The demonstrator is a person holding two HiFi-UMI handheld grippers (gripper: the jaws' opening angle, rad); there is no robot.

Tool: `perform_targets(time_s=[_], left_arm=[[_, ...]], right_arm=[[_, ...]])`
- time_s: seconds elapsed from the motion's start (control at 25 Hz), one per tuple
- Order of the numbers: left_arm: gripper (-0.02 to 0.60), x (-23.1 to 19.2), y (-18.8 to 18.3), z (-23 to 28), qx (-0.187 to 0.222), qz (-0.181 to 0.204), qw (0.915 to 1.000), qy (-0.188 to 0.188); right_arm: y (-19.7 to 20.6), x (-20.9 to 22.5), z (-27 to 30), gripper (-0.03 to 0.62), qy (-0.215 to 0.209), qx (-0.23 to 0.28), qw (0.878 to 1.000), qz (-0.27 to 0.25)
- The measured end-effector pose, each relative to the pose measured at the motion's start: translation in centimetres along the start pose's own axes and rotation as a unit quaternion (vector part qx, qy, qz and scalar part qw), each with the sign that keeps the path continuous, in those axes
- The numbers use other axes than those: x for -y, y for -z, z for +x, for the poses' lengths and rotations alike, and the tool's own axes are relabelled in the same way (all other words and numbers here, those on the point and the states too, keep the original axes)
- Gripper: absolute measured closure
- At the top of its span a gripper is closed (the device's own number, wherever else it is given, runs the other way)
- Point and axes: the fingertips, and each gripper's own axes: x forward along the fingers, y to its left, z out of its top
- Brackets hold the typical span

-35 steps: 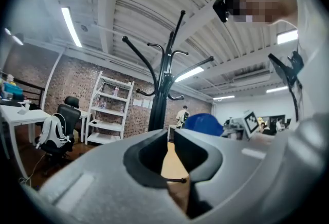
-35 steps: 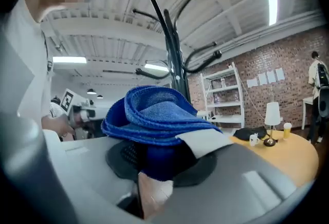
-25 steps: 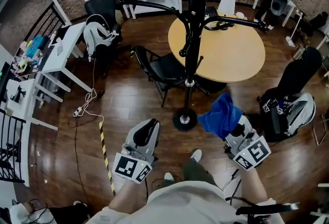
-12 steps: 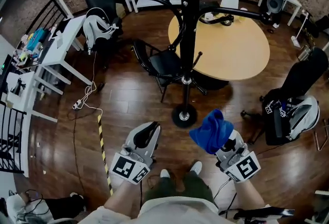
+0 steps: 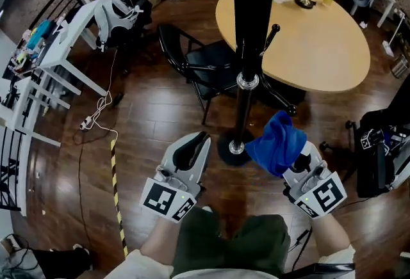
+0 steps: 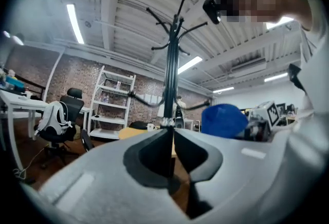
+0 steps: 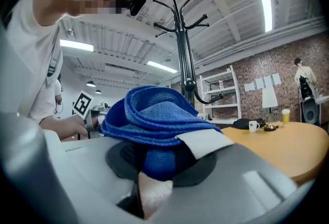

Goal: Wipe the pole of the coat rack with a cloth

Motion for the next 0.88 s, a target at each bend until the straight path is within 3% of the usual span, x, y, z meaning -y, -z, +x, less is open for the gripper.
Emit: perform_targets(time_s=[0.16, 0.28, 0.48, 0.56, 0.64, 0.76, 0.88], left_arm=[[0.545, -2.4, 9.2, 1.6, 0.013, 0.008, 0.9999, 0.008], [0.545, -4.0, 15.7, 2.6, 0.026, 0.016, 0.9995, -0.007], [0.545, -5.1, 24.6, 3.9, 0.012, 0.024, 0.9994, 0.019], [0.545, -5.4, 26.6, 3.5, 0.022, 0.017, 0.9994, 0.020], [0.545, -5.7, 27.1, 3.4, 0.041, 0.009, 0.9990, 0.013], [0.545, -5.5, 27.4, 2.7, 0.049, 0.005, 0.9987, 0.015], [0.545, -5.8, 27.4, 2.4, 0.042, -0.002, 0.9990, 0.015]], right_arm=[[4.0, 1.1, 1.7, 0.488, -0.018, 0.046, 0.999, 0.001], [9.7, 1.0, 0.9, 0.488, -0.007, 0.065, 0.998, -0.011], [18.7, 1.8, 1.6, 0.488, -0.003, 0.069, 0.998, -0.012], [18.0, 3.3, 2.3, 0.488, 0.002, 0.086, 0.996, -0.021], [14.6, 4.7, 3.7, 0.489, -0.015, 0.094, 0.995, -0.033], [9.8, 5.5, 6.0, 0.489, -0.065, 0.069, 0.994, -0.050], [9.2, 6.5, 6.7, 0.488, -0.070, 0.043, 0.995, -0.055]])
